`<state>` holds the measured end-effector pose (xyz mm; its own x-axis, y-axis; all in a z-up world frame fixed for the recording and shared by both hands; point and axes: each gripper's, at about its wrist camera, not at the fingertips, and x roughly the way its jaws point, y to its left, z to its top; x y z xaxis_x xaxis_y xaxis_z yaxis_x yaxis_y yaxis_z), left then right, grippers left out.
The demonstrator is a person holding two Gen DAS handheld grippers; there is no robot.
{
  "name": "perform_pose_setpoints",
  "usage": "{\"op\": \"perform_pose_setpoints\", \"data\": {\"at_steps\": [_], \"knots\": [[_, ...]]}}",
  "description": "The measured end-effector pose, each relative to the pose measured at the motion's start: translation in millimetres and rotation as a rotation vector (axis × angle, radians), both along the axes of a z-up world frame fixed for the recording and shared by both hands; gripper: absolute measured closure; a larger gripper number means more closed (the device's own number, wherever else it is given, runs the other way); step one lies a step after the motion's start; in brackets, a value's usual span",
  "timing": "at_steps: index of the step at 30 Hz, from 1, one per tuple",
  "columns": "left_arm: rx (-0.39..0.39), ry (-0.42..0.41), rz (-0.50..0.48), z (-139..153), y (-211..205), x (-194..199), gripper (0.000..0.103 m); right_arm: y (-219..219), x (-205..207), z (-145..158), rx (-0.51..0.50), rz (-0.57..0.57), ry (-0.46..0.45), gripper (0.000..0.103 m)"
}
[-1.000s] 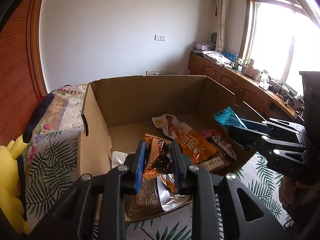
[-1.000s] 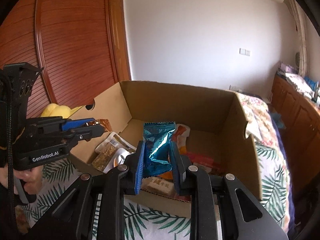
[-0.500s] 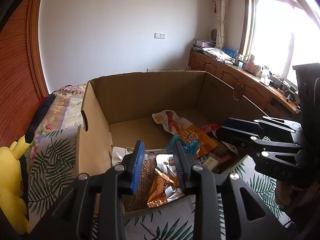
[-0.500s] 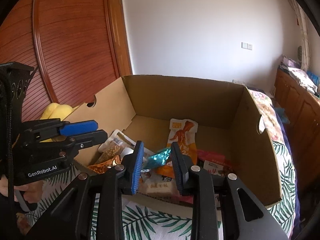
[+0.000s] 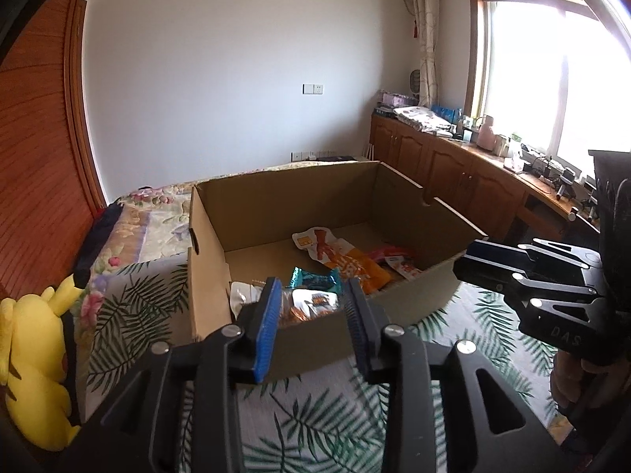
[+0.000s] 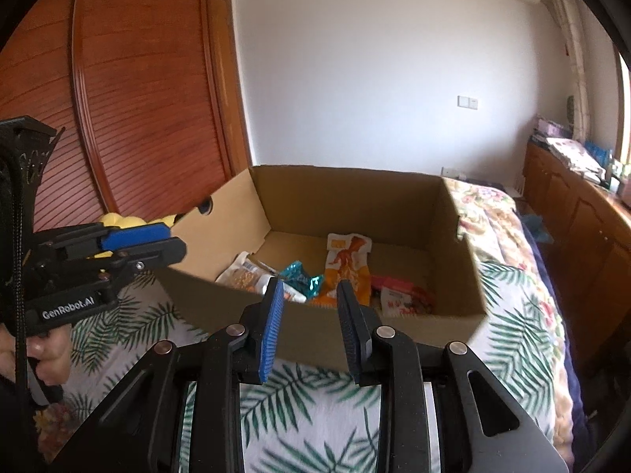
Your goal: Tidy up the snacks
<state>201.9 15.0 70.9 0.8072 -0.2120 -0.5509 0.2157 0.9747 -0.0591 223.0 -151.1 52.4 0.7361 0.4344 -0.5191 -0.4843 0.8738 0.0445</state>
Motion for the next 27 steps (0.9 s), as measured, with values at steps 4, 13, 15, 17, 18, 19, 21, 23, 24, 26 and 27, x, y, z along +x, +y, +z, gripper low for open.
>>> {"op": "perform_pose_setpoints", "data": {"at_steps": [4,13,15,17,18,19,21,23,24,26,27], "knots": [[0.008,-0.012,0.004,6.6,-3.3,-24.9,0.055,-8.5,-24.7,4.3,-0.004,-0.033,-0.017,0.068],[0.015,-0.023,-0.016,13.1,-11.3,-73.0,0.045,-23.7,-73.9,11.8,-0.004,-0.107,-0.085,0.041],[0.012,-0.022,-0.013,14.7,-11.9,-79.3,0.039,-25.2,-81.1,12.5,-0.004,-0.118,-0.094,0.036],[0.010,-0.042,0.001,17.8,-10.7,-89.0,0.031,-26.7,-90.5,13.5,-0.006,-0.131,-0.108,0.032],[0.013,-0.052,0.009,19.5,-11.4,-92.8,0.031,-27.4,-93.8,14.0,-0.004,-0.135,-0.112,0.029],[0.021,-0.060,0.017,21.0,-11.7,-96.6,0.031,-28.3,-96.5,15.1,0.003,-0.139,-0.115,0.025],[0.038,-0.071,0.024,24.5,-13.2,-103.3,0.030,-30.3,-102.8,16.4,0.015,-0.142,-0.121,0.019],[0.038,-0.078,0.026,28.6,-13.4,-110.4,0.027,-31.8,-107.9,18.0,0.026,-0.146,-0.127,0.014],[0.036,-0.079,0.028,30.0,-12.8,-113.0,0.021,-32.0,-109.5,18.7,0.028,-0.148,-0.128,0.013],[0.022,-0.087,0.031,35.5,-10.8,-119.0,0.015,-31.0,-112.1,20.4,0.028,-0.158,-0.131,0.012],[0.013,-0.091,0.031,37.3,-9.5,-121.5,0.014,-30.7,-114.4,22.1,0.030,-0.162,-0.135,0.011]]}}
